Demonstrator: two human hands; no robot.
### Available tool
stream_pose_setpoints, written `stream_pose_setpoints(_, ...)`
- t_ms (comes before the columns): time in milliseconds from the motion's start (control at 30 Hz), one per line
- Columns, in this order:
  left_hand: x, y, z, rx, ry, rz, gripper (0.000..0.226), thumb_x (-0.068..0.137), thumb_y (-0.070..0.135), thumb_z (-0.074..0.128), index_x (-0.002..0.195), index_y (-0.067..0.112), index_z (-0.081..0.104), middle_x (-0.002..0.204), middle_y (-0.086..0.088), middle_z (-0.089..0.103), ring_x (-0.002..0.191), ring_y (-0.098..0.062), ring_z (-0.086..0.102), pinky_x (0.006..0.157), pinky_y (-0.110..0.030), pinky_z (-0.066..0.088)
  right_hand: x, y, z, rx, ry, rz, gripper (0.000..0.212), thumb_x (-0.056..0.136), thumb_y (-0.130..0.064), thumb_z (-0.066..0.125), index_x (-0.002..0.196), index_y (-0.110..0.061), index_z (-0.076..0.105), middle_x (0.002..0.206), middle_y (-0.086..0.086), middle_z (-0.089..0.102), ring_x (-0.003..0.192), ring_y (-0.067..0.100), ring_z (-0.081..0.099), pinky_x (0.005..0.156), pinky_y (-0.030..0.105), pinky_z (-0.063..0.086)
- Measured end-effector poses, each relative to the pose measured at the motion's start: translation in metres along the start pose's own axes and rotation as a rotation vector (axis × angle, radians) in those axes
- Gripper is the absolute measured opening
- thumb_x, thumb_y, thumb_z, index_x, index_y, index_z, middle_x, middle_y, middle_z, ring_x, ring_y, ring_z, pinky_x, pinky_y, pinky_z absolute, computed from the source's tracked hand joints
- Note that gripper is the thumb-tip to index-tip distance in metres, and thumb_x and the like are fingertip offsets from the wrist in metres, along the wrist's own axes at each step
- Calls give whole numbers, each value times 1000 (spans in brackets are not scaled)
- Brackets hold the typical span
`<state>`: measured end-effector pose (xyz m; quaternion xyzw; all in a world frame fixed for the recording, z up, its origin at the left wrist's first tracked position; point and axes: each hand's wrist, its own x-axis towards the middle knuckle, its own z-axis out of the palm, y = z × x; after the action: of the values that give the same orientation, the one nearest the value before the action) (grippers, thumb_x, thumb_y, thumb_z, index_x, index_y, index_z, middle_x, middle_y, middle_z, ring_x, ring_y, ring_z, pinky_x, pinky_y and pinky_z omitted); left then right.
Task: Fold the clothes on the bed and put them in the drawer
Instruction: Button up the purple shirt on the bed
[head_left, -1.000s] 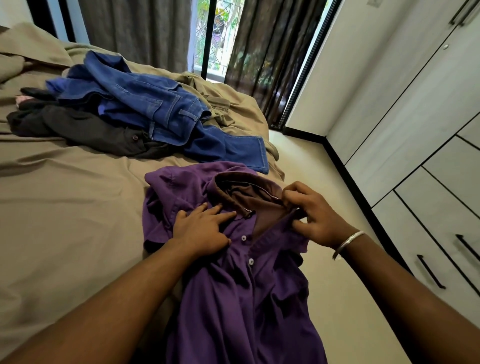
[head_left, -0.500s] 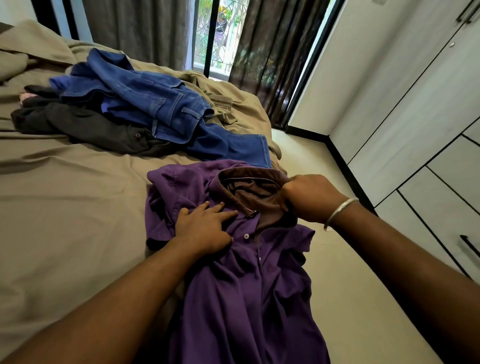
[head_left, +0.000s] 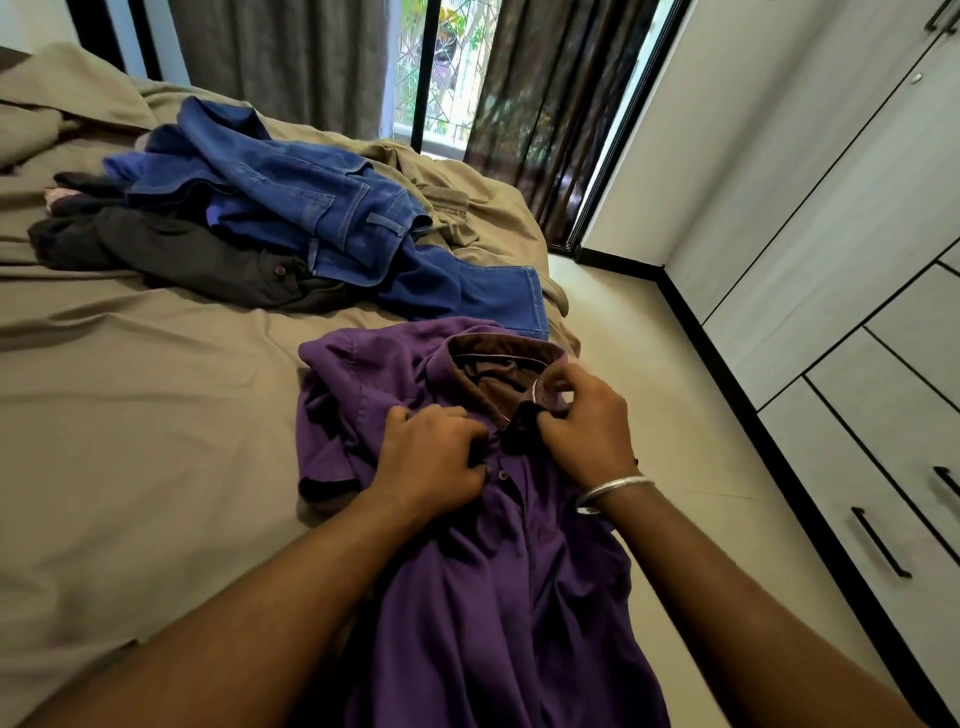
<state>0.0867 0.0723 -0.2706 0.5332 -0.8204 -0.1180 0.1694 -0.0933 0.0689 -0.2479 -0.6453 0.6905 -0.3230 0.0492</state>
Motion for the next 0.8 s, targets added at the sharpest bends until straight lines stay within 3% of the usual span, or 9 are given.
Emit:
stream_pose_setpoints(67, 0, 1, 2, 5, -5, 6, 25, 86, 45, 60, 109, 38, 68, 106, 13, 63, 104, -14, 55, 80, -35, 23, -17, -6, 3, 1, 150, 72, 30, 71, -9, 69, 99, -13, 58, 97, 3, 54, 80, 15, 46, 64, 19, 33)
stream_pose_setpoints(133, -1, 3, 3, 1, -3, 27, 28, 89, 44, 57, 114, 40, 67, 109, 13, 63, 105, -13, 54, 80, -35, 23, -38, -16, 6, 26, 257, 91, 21, 74, -12, 71, 87, -13, 55, 86, 0, 53, 72, 13, 44, 58, 17, 31)
stream_pose_setpoints(200, -1, 3, 3, -24, -13, 32, 29, 91, 45, 55, 117, 41, 66, 112, 13, 63, 107, -13, 54, 83, -35, 28, -57, -23, 14, 75, 176, 107, 11, 77, -20, 70, 81, -16, 60, 79, -4, 60, 69, 10, 53, 61, 15, 40)
stream_pose_setpoints(267, -1, 4, 4, -54, -46, 15, 30, 94, 48, 52, 119, 41, 66, 114, 14, 62, 109, -12, 53, 88, -37, 32, -69, -23, 25, 65, 40, 158, 18, 78, -29, 67, 93, -20, 66, 91, -4, 65, 79, 12, 61, 66, 21, 50)
stream_pose_setpoints(367, -3, 4, 9, -39, -112, 1, 32, 97, 52, 47, 123, 44, 63, 119, 16, 58, 114, -13, 51, 90, -39, 31, -77, -23, 35, -48, -28, 245, 28, 80, -35, 63, 105, -21, 65, 103, -2, 63, 90, 20, 62, 64, 25, 45)
stream_pose_setpoints(500, -6, 5, 13, -32, -122, -1, 35, 94, 60, 48, 123, 48, 62, 119, 17, 56, 113, -13, 50, 84, -37, 27, -84, -18, 35, -47, -10, 302, 24, 89, -30, 63, 111, -23, 70, 109, -4, 66, 92, 15, 63, 64, 22, 44)
stream_pose_setpoints(633, -9, 9, 13, 10, -81, -11, 39, 88, 68, 52, 118, 48, 64, 116, 17, 57, 112, -13, 48, 87, -39, 25, -95, -13, 33, 41, 44, 365, 16, 91, -19, 60, 101, -22, 72, 95, -6, 72, 80, 9, 63, 61, 16, 42)
stream_pose_setpoints(733, -13, 15, 15, 47, -55, -11, 34, 91, 62, 51, 115, 43, 67, 119, 17, 55, 116, -14, 44, 97, -45, 20, -98, -13, 33, 87, 55, 416, 11, 89, -13, 58, 89, -21, 66, 81, -7, 67, 68, 6, 57, 53, 9, 34)
stream_pose_setpoints(800, -16, 20, 17, 68, -36, 4, 31, 94, 54, 50, 113, 38, 68, 118, 14, 56, 115, -15, 44, 94, -43, 19, -99, -15, 33, 115, 74, 444, 11, 89, -10, 56, 86, -19, 62, 78, -5, 64, 66, 7, 55, 51, 10, 32)
